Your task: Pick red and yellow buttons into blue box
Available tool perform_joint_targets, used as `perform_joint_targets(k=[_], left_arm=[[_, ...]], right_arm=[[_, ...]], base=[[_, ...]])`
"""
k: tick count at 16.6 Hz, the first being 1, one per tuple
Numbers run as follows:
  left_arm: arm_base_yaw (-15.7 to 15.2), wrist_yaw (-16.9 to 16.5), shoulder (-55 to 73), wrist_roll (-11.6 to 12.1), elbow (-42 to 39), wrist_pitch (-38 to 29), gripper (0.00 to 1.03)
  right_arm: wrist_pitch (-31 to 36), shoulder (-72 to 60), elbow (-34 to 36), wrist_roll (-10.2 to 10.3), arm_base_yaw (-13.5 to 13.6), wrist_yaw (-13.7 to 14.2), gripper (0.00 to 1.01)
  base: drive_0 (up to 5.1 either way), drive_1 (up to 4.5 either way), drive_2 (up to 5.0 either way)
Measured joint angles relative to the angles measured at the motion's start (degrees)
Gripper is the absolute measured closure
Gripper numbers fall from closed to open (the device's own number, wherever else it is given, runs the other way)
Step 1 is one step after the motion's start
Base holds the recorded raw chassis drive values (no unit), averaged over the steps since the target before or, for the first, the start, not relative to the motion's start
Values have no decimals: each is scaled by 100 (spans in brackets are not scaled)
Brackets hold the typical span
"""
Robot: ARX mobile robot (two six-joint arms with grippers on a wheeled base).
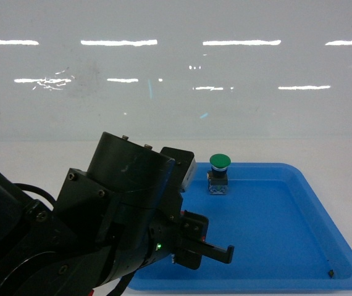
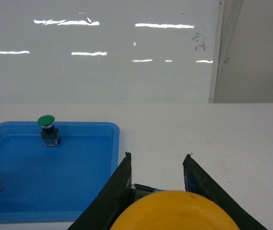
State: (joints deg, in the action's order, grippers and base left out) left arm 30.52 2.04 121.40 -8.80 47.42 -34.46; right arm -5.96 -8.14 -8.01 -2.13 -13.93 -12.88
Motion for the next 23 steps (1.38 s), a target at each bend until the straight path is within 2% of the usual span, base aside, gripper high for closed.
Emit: perform_joint_targets(k=[2,4,5,7,11,13,15,17,19,23], left_arm=[[-138,-17,-197,20,-236,-173,70],[-535,-66,-964,70,-444,-402,71],[-929,-164,-1757,175,-588,-625,71],[-1434,-151,-2437,282,-905,-826,71],[-2583,-39,-3657,302,-1818,-1058,71],[-2924,-114,-4457,332,-2317,-831,71],[-2979,-284,-5469,485,-2929,-166,71],[-2820,-354,-6730,726,-3403,831,71],[-2662,-363,-7886,804,-3563,1561,71],[-2634,-350,-8041,892,-3556,1545,71]], right_arm=[[0,0,0,0,0,-2,72],[0,0,0,0,0,-2,72],[0,0,0,0,0,-2,72],[0,0,0,-2,2,-2,72],[0,0,0,-2,0,-2,72],[0,0,0,0,0,-2,72],[0,0,0,-2,0,-2,72],[0,0,0,0,0,0,72],[0,0,0,-2,0,-2,72],[0,0,0,-2,0,-2,72]], base=[[0,0,0],[0,0,0],[0,0,0],[0,0,0],[0,0,0],[0,0,0],[0,0,0],[0,0,0],[0,0,0],[0,0,0]])
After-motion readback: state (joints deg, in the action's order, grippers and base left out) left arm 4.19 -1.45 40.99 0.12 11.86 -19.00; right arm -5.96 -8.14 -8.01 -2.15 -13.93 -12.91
